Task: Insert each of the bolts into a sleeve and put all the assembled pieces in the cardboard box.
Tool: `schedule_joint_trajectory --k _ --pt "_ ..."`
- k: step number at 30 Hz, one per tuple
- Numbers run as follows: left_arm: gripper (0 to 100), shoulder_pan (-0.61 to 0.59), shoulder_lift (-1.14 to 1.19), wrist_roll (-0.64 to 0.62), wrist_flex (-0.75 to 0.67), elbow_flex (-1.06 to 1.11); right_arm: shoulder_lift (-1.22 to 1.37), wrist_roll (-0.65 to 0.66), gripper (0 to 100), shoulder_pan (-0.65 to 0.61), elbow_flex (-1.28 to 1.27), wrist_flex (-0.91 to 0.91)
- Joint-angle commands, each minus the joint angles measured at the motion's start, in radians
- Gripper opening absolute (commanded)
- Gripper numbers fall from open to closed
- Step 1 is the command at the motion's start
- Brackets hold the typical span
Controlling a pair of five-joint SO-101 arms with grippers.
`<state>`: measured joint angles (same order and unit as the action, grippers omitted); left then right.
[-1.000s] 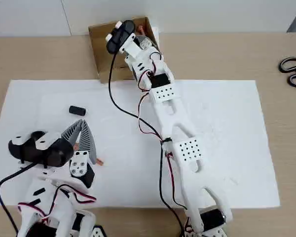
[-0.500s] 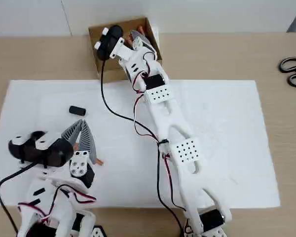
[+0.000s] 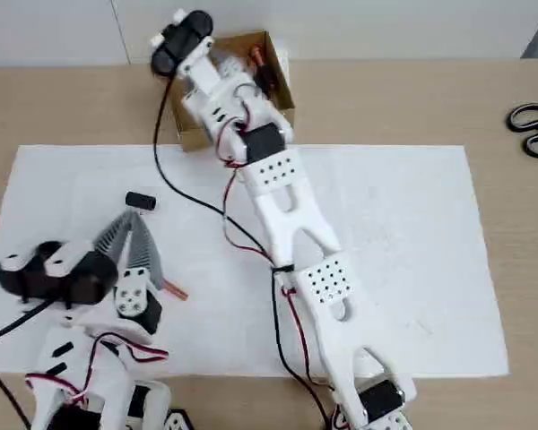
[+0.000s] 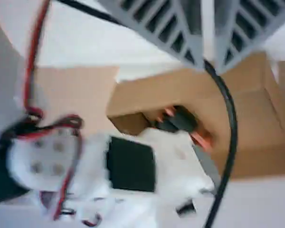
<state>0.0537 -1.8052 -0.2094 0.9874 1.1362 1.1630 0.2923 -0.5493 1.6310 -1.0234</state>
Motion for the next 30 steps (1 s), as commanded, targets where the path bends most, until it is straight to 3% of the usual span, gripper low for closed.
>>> schedule_joint_trajectory --k 1,5,9,22,26,30 --pt "1 -0.044 -0.009 0.002 -0.028 -0.002 -0.223 -0.107 15.9 -0.033 0.034 -0.303" --pt "1 -0.152 -0.009 0.008 -0.026 -0.021 -0.249 -0.161 15.8 -0.031 0.049 -0.473" --pt "1 -0.367 -0.009 0.009 -0.038 -0.119 -0.245 -0.178 15.8 -0.038 0.049 -0.662" --pt "1 -0.925 -0.009 0.009 -0.035 -0.228 -0.185 -0.164 15.8 -0.101 -0.002 -0.665" --pt "1 -1.039 -0.009 0.008 -0.009 -0.228 -0.125 -0.066 15.8 -0.183 -0.058 -0.664" --pt "1 -1.059 -0.009 0.008 0.060 -0.228 -0.064 0.078 15.8 -0.300 -0.075 -0.659"
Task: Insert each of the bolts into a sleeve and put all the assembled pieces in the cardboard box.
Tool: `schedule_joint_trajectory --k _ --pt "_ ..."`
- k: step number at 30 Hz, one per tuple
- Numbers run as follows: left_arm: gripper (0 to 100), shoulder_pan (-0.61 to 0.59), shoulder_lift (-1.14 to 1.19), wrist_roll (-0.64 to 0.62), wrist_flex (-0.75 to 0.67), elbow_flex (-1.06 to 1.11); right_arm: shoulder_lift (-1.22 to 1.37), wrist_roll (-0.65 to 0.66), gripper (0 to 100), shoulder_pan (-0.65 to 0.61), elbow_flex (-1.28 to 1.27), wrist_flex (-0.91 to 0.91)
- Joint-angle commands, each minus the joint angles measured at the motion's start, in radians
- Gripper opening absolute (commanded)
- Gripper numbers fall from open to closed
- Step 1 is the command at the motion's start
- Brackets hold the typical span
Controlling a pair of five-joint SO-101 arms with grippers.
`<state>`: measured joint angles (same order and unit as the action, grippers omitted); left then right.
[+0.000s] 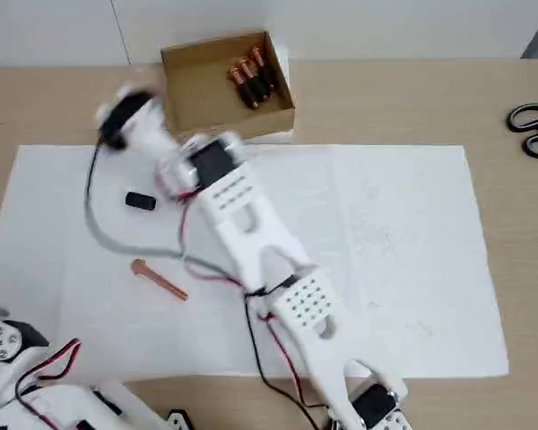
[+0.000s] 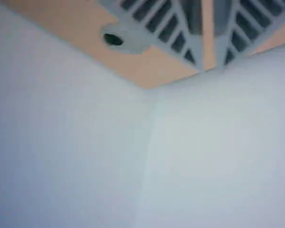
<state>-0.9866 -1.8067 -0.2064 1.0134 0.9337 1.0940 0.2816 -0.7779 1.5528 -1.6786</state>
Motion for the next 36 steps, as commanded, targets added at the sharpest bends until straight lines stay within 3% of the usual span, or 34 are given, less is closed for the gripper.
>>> schedule_joint_trajectory --k 1,14,36 --pt "1 -0.018 -0.008 0.005 0.049 -0.027 0.019 0.121 15.8 -0.091 0.003 0.007" --pt "1 -0.015 -0.008 0.003 0.072 -0.031 0.048 0.166 15.8 -0.074 -0.002 0.274" --pt "1 -0.014 -0.008 0.000 0.072 -0.025 0.246 0.166 15.8 -0.076 -0.002 0.478"
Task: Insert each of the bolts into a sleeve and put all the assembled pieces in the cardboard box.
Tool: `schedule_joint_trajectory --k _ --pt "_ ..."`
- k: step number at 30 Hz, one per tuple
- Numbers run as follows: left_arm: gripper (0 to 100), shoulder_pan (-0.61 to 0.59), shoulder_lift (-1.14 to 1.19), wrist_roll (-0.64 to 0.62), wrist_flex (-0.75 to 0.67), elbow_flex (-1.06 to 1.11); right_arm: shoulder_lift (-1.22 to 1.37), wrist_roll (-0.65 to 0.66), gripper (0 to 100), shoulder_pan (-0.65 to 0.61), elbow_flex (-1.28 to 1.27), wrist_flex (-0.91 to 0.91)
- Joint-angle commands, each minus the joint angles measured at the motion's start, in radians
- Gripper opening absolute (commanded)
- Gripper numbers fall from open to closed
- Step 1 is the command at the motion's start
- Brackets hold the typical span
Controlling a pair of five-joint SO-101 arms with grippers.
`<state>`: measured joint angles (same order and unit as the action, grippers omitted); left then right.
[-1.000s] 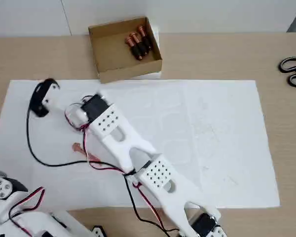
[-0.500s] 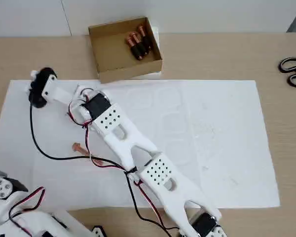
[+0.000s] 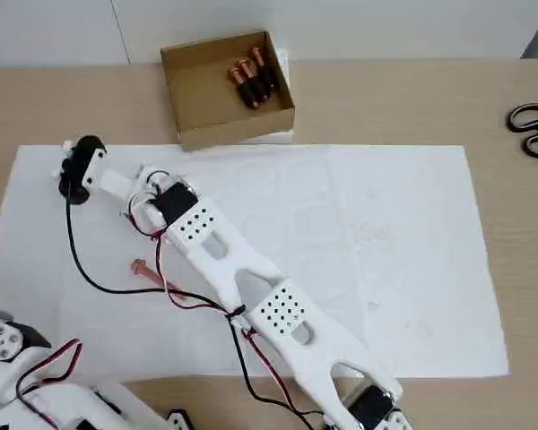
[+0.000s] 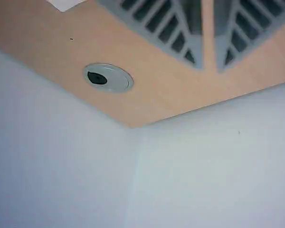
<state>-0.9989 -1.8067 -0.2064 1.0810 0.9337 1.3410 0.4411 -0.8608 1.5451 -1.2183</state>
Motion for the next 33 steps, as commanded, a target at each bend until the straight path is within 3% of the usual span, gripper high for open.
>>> schedule_joint_trajectory --k 1,8,13,23,33 --pt "1 -0.002 -0.008 0.000 0.005 -0.025 0.010 0.006 15.8 0.005 0.006 0.018" --pt "1 -0.002 -0.008 0.000 0.005 -0.025 0.031 0.006 15.4 0.004 0.011 0.018" --pt "1 -0.002 -0.008 0.000 0.005 -0.025 0.031 0.006 0.0 -0.010 0.011 0.018" --pt "1 -0.006 -0.008 0.000 0.005 -0.027 0.025 0.003 0.3 0.002 0.012 0.007" --pt "1 -0.002 -0.008 -0.002 0.005 -0.027 -0.090 0.002 0.2 0.081 0.101 -0.127"
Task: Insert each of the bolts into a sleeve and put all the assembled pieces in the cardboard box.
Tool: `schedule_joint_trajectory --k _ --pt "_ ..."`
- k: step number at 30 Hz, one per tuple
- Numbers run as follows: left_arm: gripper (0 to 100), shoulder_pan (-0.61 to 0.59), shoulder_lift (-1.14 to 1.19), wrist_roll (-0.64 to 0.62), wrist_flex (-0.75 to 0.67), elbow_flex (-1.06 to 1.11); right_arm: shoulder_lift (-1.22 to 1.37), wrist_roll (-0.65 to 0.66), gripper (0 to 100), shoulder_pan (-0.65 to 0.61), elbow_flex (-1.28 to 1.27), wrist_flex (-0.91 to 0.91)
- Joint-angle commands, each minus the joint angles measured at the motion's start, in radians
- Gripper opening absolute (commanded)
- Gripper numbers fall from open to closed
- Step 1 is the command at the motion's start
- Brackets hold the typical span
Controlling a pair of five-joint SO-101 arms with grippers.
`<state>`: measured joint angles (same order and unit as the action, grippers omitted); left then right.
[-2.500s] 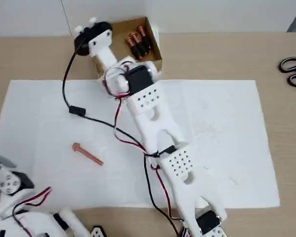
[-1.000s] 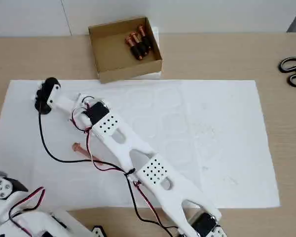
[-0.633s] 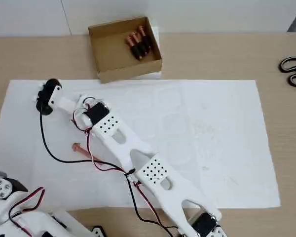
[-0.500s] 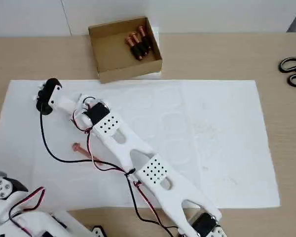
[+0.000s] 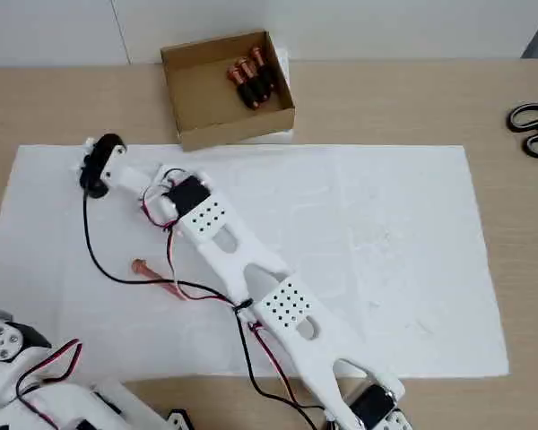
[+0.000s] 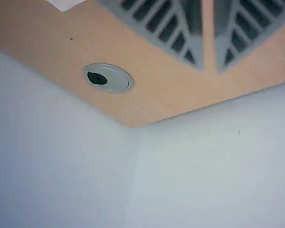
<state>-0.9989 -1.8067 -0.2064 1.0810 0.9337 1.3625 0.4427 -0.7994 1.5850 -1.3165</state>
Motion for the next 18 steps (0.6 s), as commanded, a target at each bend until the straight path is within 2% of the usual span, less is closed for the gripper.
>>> schedule_joint_trajectory --k 1,10,15,18 --pt "1 -0.002 -0.008 -0.002 0.005 -0.027 -0.117 0.000 0.2 0.019 0.074 -0.047" --pt "1 -0.002 -0.008 -0.002 0.005 -0.031 -0.291 0.002 0.3 0.048 0.098 -0.226" --pt "1 0.002 -0.008 -0.002 0.000 -0.033 -0.392 0.002 0.3 0.107 0.098 -0.338" --pt "1 0.054 -0.008 -0.003 0.006 -0.033 -0.443 0.000 0.3 0.156 0.098 -0.395"
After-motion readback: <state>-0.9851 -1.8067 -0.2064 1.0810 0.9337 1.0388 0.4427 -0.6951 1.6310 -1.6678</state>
